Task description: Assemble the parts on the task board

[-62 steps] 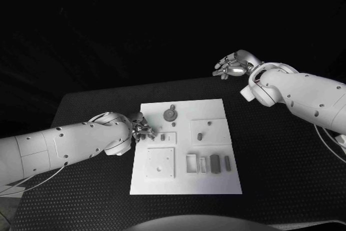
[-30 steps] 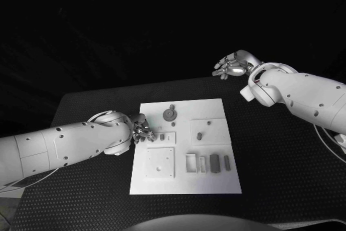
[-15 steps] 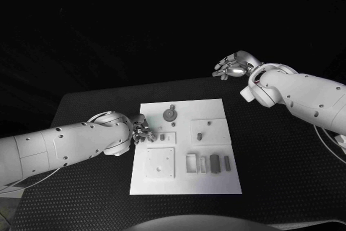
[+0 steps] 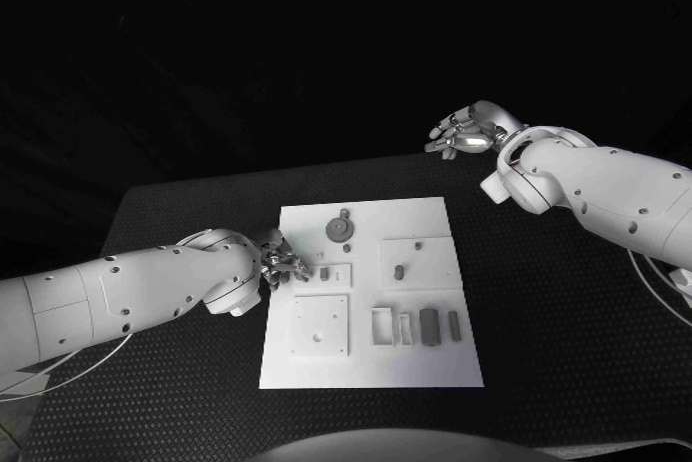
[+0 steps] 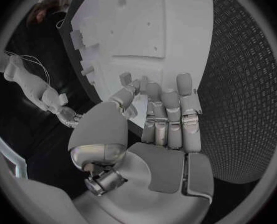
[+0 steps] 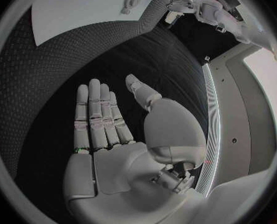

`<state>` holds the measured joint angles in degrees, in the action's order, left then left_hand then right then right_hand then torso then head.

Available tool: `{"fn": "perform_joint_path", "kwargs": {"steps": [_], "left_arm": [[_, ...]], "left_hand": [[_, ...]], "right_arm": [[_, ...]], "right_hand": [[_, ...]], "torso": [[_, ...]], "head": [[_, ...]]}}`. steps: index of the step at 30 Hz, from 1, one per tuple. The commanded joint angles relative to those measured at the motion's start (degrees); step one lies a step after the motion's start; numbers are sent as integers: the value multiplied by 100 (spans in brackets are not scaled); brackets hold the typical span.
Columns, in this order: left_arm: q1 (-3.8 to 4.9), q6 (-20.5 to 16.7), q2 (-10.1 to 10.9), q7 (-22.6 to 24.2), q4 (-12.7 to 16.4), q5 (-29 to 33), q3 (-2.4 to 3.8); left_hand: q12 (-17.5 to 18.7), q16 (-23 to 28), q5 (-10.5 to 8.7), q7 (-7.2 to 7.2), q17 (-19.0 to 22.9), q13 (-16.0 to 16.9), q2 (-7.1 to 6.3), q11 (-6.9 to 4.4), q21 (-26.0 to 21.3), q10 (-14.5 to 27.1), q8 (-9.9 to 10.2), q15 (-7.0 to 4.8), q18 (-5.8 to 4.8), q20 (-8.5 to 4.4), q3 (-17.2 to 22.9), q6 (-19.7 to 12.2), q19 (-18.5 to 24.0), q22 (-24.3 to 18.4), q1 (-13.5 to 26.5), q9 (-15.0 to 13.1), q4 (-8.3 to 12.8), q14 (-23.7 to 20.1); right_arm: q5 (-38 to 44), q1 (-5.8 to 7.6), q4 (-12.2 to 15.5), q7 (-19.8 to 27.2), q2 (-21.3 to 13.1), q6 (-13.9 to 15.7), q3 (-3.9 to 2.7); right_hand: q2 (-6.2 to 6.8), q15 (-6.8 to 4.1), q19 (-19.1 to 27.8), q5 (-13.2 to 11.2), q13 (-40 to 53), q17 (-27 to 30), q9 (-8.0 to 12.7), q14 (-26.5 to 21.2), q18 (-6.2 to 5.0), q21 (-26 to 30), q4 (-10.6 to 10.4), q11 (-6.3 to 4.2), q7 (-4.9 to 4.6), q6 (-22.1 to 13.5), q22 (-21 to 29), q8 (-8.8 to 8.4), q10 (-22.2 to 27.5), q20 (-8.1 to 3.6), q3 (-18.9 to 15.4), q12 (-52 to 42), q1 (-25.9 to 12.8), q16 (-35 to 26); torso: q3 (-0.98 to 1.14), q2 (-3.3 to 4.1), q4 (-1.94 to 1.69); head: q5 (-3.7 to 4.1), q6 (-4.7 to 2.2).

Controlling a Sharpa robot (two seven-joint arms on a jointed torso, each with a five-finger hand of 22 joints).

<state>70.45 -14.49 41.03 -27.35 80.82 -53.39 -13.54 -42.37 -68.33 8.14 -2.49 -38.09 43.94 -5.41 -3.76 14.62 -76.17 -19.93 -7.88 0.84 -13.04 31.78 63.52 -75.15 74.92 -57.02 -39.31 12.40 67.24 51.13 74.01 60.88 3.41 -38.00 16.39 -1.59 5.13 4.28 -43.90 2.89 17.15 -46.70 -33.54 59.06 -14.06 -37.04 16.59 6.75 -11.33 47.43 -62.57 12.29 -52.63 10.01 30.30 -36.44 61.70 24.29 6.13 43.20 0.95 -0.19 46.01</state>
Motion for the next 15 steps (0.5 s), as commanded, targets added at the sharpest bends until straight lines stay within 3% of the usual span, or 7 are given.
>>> {"fn": "perform_joint_path", "kwargs": {"steps": [1, 15], "left_arm": [[-23, -176, -13, 15, 15, 148, -15], [-38, -322, -28, -22, 67, -79, -16]], "left_hand": [[-21, -21, -26, 4, 8, 6, 309, -8, 41, 43, 15, -7, -83, -25, 195, 30, 12, 126, -316, -6, 149, -11], [-32, -30, -28, 10, 12, 4, 288, -15, 54, 28, 12, -15, -82, -32, 207, 40, -4, 126, -326, -7, 132, 4]], "right_arm": [[-7, -2, 4, 61, 1, -41, -2], [-7, -2, 6, 58, 1, -48, -2]], "right_hand": [[-4, 1, -11, 16, -7, -7, 10, 22, -94, 29, -12, 12, -8, -44, -6, 35, 46, 16, -8, -34, -68, -24], [-3, 1, -10, 16, -13, -12, 12, 22, -94, 31, -12, 12, -8, -44, -7, 36, 47, 16, -4, -38, -75, -29]], "torso": [[2, 1, -1], [9, -3, 4]], "head": [[1, 6], [-10, 10]]}}
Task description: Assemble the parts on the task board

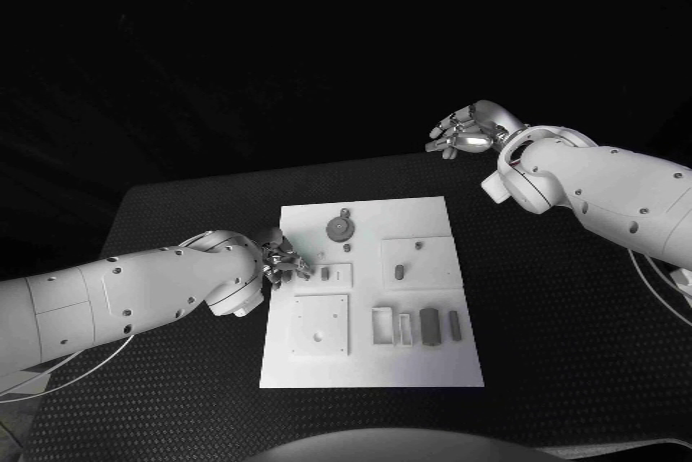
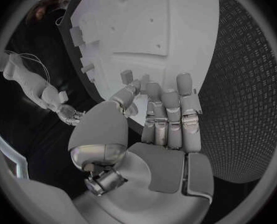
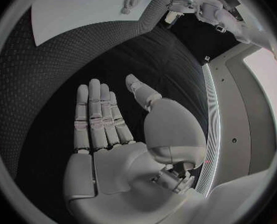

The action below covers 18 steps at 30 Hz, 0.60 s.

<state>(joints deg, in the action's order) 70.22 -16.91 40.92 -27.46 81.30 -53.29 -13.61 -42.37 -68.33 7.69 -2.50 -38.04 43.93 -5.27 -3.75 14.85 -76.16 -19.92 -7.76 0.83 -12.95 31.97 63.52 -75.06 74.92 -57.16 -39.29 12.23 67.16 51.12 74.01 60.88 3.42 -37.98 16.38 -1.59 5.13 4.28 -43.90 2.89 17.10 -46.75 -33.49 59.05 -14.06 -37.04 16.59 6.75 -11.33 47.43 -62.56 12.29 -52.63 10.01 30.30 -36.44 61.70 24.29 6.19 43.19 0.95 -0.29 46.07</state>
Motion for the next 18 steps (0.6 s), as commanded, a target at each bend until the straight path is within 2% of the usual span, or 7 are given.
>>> {"fn": "perform_joint_path", "kwargs": {"steps": [1, 11, 18], "left_arm": [[-16, -73, -17, -18, 22, -95, -9], [-16, 58, -11, -103, 30, -190, -9], [-19, 85, -5, -96, 24, -187, -9]], "left_hand": [[-32, -30, 16, 11, 7, 5, 272, -16, 32, 26, 10, -27, -82, -41, 188, 40, -13, 127, -311, -9, 148, 13], [-31, -26, 26, 9, 17, -2, 221, -14, 36, 30, 15, -39, -83, -44, 189, 33, -16, 124, -303, -7, 127, 13], [-42, -33, 45, 25, 35, -13, 4, -26, 50, 27, -5, -50, -83, -46, 123, 57, -22, 120, -192, -21, 16, 20]], "right_arm": [[-6, -2, 7, 56, -1, -49, -2], [-6, -2, 11, 50, -14, -52, -2], [-6, -2, 13, 53, -14, -55, -2]], "right_hand": [[-3, 1, -10, 16, -8, -7, 7, 22, -94, 31, -12, 12, -8, -44, -8, 36, 47, 16, -4, -39, -75, -30], [0, 2, -10, 16, -12, -10, 8, 23, -94, 31, -10, 12, -8, -44, -9, 37, 48, 15, -2, -41, -79, -33], [1, 2, -9, 16, -15, -12, 9, 22, -94, 33, -11, 12, -8, -44, -9, 38, 48, 16, -1, -43, -83, -36]], "torso": [[6, -1, 6], [-1, -1, 1], [-3, -1, 2]], "head": [[-1, -1], [1, 1], [7, 8]]}}
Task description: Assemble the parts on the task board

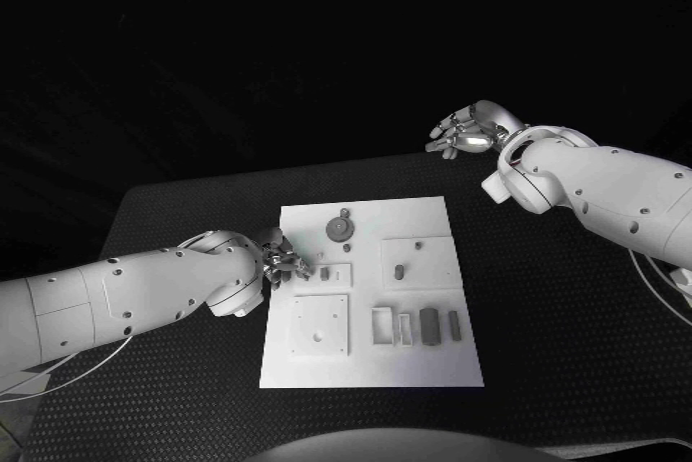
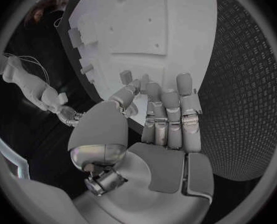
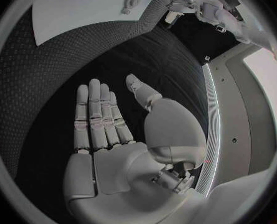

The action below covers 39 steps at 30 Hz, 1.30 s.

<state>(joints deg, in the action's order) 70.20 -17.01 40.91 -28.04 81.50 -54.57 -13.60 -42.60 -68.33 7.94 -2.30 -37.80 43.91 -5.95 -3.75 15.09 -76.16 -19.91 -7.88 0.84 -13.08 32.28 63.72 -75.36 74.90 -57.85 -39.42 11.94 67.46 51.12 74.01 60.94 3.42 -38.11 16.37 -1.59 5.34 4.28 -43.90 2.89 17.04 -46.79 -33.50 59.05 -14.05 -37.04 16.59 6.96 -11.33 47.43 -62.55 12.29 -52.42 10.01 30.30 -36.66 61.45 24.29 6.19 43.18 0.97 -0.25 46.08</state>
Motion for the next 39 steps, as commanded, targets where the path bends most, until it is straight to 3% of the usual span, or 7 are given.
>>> {"fn": "perform_joint_path", "kwargs": {"steps": [1, 8, 11, 25, 39], "left_arm": [[-18, 87, 1, -33, 4, -59, -10], [-18, 93, -3, -34, -13, -58, -9], [-18, 103, -2, -33, -15, -58, -9], [-18, 148, 2, -76, -13, -55, -9], [-18, 152, 5, -135, -7, -65, -9]], "left_hand": [[-20, -34, 20, 7, 16, -14, 22, -28, 27, 27, -6, -40, -83, -33, 74, 37, 7, 120, -83, -8, 4, -10], [-22, -33, 11, 13, 40, -32, -259, -26, 26, 35, -5, -51, -80, -48, 24, 37, 12, 113, 110, -10, -242, -14], [-24, -36, 7, 7, 47, -37, -307, -30, 24, 36, -3, -56, -84, -53, 32, 34, 12, 112, 128, -10, -303, -13], [-38, -49, -45, 4, 61, -45, -460, -29, 26, 38, -3, -70, -83, -63, 15, 26, 9, 113, 201, -15, -474, -13], [-38, -53, -60, -1, 66, -48, -513, -25, 24, 51, 4, -75, -83, -64, 5, 9, 15, 113, 218, -15, -528, -21]], "right_arm": [[-6, -1, 6, 53, -1, -59, -2], [-6, -1, -11, 25, -2, -85, -2], [-6, -1, -7, 25, -1, -97, -2], [-6, -1, 1, 26, -6, -108, -2], [-6, -1, -12, 24, -14, -91, -2]], "right_hand": [[-20, 3, -9, 15, -11, -8, 10, 22, -95, 33, -12, -9, -8, -44, -10, 38, 28, 16, -1, -22, -60, -38], [-18, 4, -7, 15, -15, -10, 11, 21, -95, 35, -15, -8, -9, -45, -10, 38, 29, 17, -1, -24, -70, -41], [-23, 5, -7, 15, -20, -13, 12, 21, -95, 36, -21, -7, -9, -46, -11, 38, 31, 19, 0, -26, -85, -45], [-17, 6, -4, 15, -25, -17, 14, 20, -95, 39, -20, -7, -10, -47, -12, 39, 33, 19, 0, -29, -95, -51], [-4, 7, -1, 15, -34, -22, 17, 18, -95, 42, -17, -6, -10, -50, -13, 39, 36, 19, 2, -33, -104, -58]], "torso": [[-4, 2, 0], [-6, 6, 1], [-7, 1, -2], [-3, 1, 0], [-3, -4, -1]], "head": [[11, 5], [22, 13], [24, 16], [15, 23], [-14, 26]]}}
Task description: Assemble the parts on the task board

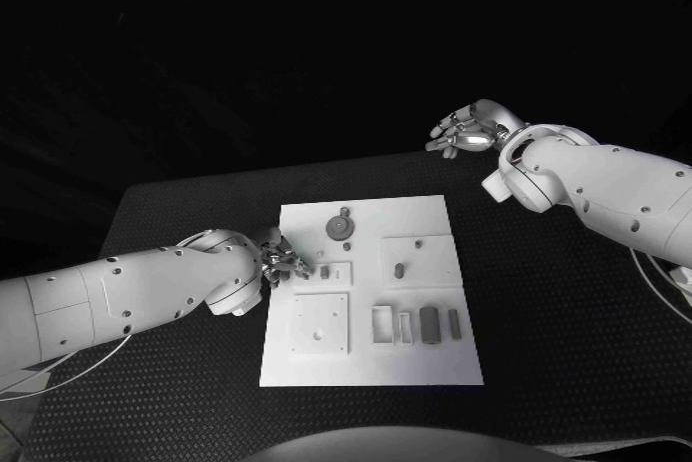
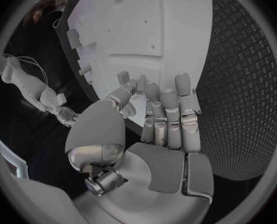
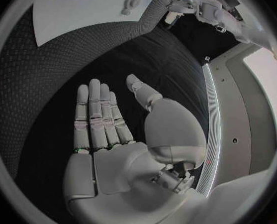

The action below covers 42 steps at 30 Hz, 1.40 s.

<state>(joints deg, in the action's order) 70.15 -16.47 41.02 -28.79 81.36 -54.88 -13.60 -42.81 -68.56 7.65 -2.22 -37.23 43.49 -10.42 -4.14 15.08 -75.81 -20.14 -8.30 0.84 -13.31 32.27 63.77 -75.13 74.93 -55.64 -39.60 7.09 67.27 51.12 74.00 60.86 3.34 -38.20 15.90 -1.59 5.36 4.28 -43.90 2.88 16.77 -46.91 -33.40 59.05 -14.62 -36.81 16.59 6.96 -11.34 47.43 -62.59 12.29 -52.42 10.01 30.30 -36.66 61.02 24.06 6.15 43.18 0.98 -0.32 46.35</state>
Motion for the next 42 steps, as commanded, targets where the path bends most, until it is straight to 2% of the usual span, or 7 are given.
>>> {"fn": "perform_joint_path", "kwargs": {"steps": [1, 15, 30, 32, 33, 34, 42], "left_arm": [[-12, 105, -5, -66, 11, -36, -8], [-12, 86, -8, -133, 25, -115, -8], [-12, 128, 19, -218, 109, -443, -9], [-12, 172, 22, -233, 115, -457, -9], [-12, 174, 25, -237, 121, -478, -9], [-12, 181, 28, -239, 126, -488, -9], [-13, 205, 35, -277, 152, -576, -9]], "left_hand": [[-18, -30, -31, -10, 9, -7, -69, 15, 25, 18, 27, -33, -84, -42, 6, 2, -8, 111, -1, 4, -49, -3], [-52, -61, -69, -26, 8, 6, -168, 30, 31, 34, 54, -61, -84, -52, -9, -59, -19, 111, 59, 8, -208, -14], [-80, -79, -118, -64, 26, 10, -305, 62, 21, 86, 130, -73, -84, -58, -27, -176, -1, 108, 238, 37, -570, -53], [-82, -79, -143, -71, 30, 9, -338, 70, 17, 97, 148, -71, -84, -58, -31, -198, 7, 107, 272, 45, -636, -62], [-84, -81, -340, -71, 32, 10, -352, 74, 17, 104, 153, -69, -79, -62, -28, -204, 8, 109, 259, 45, -658, -68], [-86, -83, -430, -74, 33, 10, -372, 72, 16, 107, 156, -69, -82, -63, -28, -207, 10, 110, 246, 45, -666, -71], [-103, -98, -445, -72, 37, 12, -448, 71, 15, 110, 163, -71, -84, -66, -48, -200, 10, 109, 326, 46, -847, -73]], "right_arm": [[-6, -1, -2, 33, -3, -43, -2], [-5, -1, 8, 40, -3, -39, -2], [-5, -3, 12, 40, -15, -41, -2], [3, -4, 13, 43, -15, -47, -2], [4, -4, 17, 43, -15, -56, -2], [4, -4, 18, 41, -16, -57, -2], [4, -5, 19, 41, -18, -57, -2]], "right_hand": [[-6, 7, 0, 15, -8, -10, 7, 18, -38, 19, -16, -5, -10, -50, -10, 39, 37, 19, 3, -34, -62, -36], [0, 8, 1, 15, -13, -13, 8, 18, -38, 21, -17, -4, -11, -52, -11, 39, 40, 20, 3, -36, -69, -40], [0, 8, 2, 16, -18, -17, 10, 18, -38, 22, -19, -4, -11, -53, -12, 40, 41, 20, 7, -39, -75, -44], [3, 8, 2, 16, -20, -19, 10, 18, -38, 22, -14, -4, -11, -54, -13, 40, 42, 19, 9, -40, -71, -46], [14, 7, 4, 16, -25, -22, 12, 19, -38, 23, -4, -5, -10, -55, -14, 41, 43, 17, 15, -44, -57, -49], [28, 7, 6, 15, -28, -25, 12, 18, -38, 24, 1, -5, -10, -55, -15, 42, 45, 15, 17, -46, -47, -52], [36, 8, 6, 15, -31, -28, 13, 19, -38, 24, -1, -5, -10, -55, -17, 43, 45, 15, 17, -49, -46, -54]], "torso": [[-1, -4, -4], [0, 1, 0], [2, 0, -2], [2, 0, -1], [2, -1, 0], [3, -3, 0], [7, 0, 3]], "head": [[0, -3], [-1, -17], [-30, -6], [-32, -9], [-32, -10], [-31, -8], [-28, -5]]}}
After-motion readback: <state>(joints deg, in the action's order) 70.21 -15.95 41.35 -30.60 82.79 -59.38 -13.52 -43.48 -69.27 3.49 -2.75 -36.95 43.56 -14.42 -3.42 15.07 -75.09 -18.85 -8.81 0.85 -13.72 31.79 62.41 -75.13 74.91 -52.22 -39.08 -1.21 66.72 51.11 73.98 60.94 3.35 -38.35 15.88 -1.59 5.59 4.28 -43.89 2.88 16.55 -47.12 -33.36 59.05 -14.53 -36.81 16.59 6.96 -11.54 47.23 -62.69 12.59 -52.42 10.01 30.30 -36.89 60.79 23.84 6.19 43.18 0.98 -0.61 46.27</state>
